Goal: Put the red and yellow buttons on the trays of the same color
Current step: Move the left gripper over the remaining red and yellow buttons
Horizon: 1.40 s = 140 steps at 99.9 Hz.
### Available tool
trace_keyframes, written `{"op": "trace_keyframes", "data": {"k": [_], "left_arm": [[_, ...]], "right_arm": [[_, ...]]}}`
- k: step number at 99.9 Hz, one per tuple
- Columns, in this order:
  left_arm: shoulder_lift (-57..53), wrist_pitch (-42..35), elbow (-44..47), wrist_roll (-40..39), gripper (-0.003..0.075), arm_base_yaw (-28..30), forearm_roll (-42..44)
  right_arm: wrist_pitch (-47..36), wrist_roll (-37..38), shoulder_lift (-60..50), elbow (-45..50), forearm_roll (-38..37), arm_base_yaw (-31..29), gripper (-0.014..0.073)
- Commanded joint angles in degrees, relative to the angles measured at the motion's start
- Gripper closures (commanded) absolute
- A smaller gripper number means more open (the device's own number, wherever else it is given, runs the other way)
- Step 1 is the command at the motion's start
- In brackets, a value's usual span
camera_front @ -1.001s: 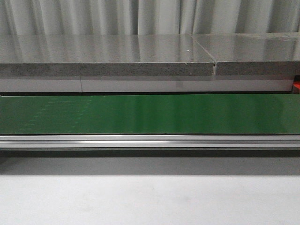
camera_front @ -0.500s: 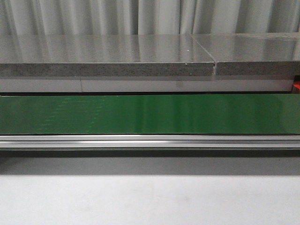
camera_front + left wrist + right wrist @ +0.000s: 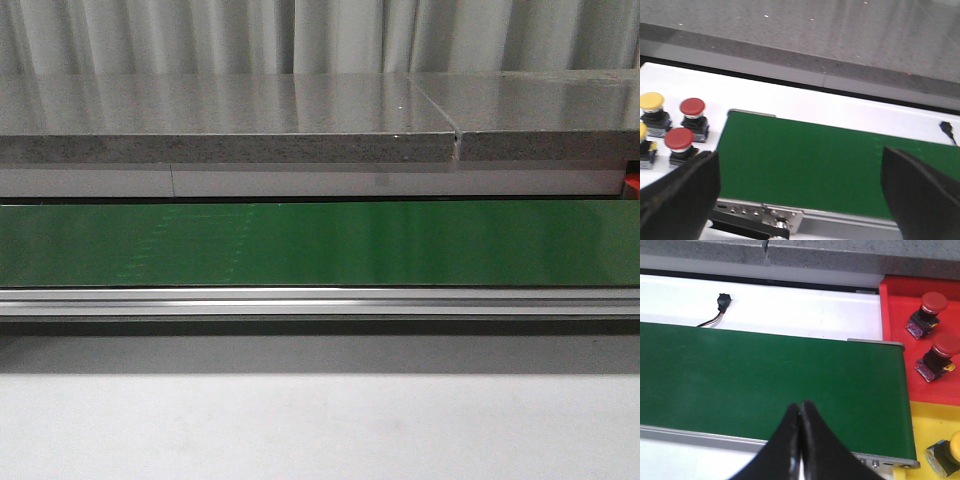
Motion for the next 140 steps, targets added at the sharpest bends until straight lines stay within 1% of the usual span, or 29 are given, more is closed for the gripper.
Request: {"op": "trace_keyframes", "data": {"k": [1, 26, 40, 54, 65, 97, 116, 140], "left_arm": [[4.81, -3.48, -5.34, -3.03, 0.0078, 3.12, 2.24], [19.3, -2.37, -12.57, -3.15, 0.0078, 13.32, 1.31], [26.95, -2.49, -15.52, -3.15, 0.0078, 16.66, 1.16], [34.59, -2.49, -17.97, -3.15, 0.0078, 18.78, 0.91], [40.28, -2.49, -19.47, -3.15, 0.0078, 19.73, 0.13], [54.09, -2.94, -24.31, -3.15, 0.0078, 19.82, 0.06], [59.55, -3.45, -26.67, -3.15, 0.0078, 19.82, 0.06], [63.78, -7.8, -26.79, -3.15, 0.0078, 19.82, 0.06]], "right_arm": [[-2.92, -0.35, -0.42, -1.45, 1.01, 0.05, 0.0662], [-2.92, -0.35, -0.42, -1.45, 1.01, 0.05, 0.0662], [-2.92, -0.35, -0.42, -1.45, 1.01, 0.05, 0.0662], [-2.92, -0.35, -0.42, -1.45, 1.01, 0.05, 0.0662], [-2.92, -0.35, -0.42, -1.45, 1.01, 0.05, 0.0662], [-2.92, -0.35, -0.42, -1.45, 1.01, 0.05, 0.0662], [-2.92, -0.35, -0.42, -1.45, 1.01, 0.05, 0.0662], [-2.92, -0.35, -0.42, -1.45, 1.01, 0.05, 0.0662]]}}
